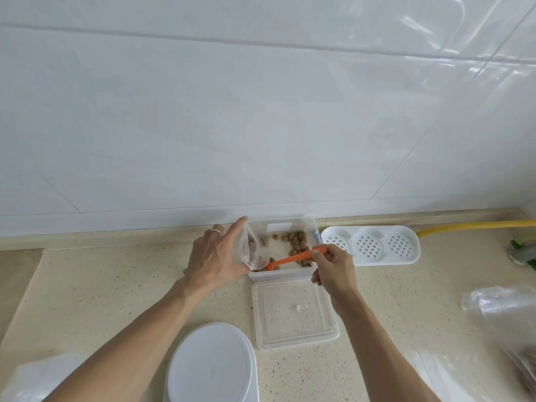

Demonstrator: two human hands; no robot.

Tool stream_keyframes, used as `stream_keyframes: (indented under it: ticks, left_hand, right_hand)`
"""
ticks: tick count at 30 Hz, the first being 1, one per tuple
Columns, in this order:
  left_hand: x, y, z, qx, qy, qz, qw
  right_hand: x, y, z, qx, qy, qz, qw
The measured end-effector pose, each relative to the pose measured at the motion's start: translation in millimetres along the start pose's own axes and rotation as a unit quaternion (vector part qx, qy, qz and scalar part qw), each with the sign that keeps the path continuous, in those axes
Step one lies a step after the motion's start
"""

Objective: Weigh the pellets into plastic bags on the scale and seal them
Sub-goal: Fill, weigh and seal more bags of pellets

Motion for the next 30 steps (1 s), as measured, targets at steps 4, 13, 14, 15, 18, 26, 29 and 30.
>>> stream_keyframes:
  ticks: [4,13,14,15,18,26,29,30]
  left_hand:
    - [3,-3,7,-0.015,-0.024,-0.003,1.0]
    - [-2,-14,14,-0.014,-0.085,0.0,0.996]
    - [-4,-15,13,-0.01,-0.083,0.004,0.997]
    - [-6,-16,13,-0.005,-0.078,0.008,0.997]
    - [-13,-18,10,0.011,-0.058,0.018,0.998]
    - [-15,-24,-5,0.051,0.13,0.085,0.986]
    - [-10,-26,-8,0.048,0.205,0.102,0.972]
    - [-9,-27,-9,0.043,0.22,0.105,0.969]
  right_hand:
    - [-7,-1,6,-0.021,-0.066,-0.04,0.997]
    - [8,-3,38,-0.064,-0.134,-0.044,0.988]
    - [14,-3,42,-0.068,-0.137,-0.035,0.988]
    - [21,-2,45,-0.071,-0.139,-0.025,0.987]
    - [46,6,45,-0.067,-0.126,0.02,0.99]
    - [93,34,24,0.025,0.012,0.188,0.982]
    - [100,37,28,0.036,0.024,0.213,0.976]
    - [102,38,29,0.038,0.019,0.219,0.975]
Point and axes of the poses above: each hand's wrist, its own y-axis away from the middle knuckle, its own z-axis out of the back of the hand, x = y × z, the point moved 4 cm from there along -y, towards the middle knuckle, and after that the axes turned 7 degrees about y, right-handed, at the moved point
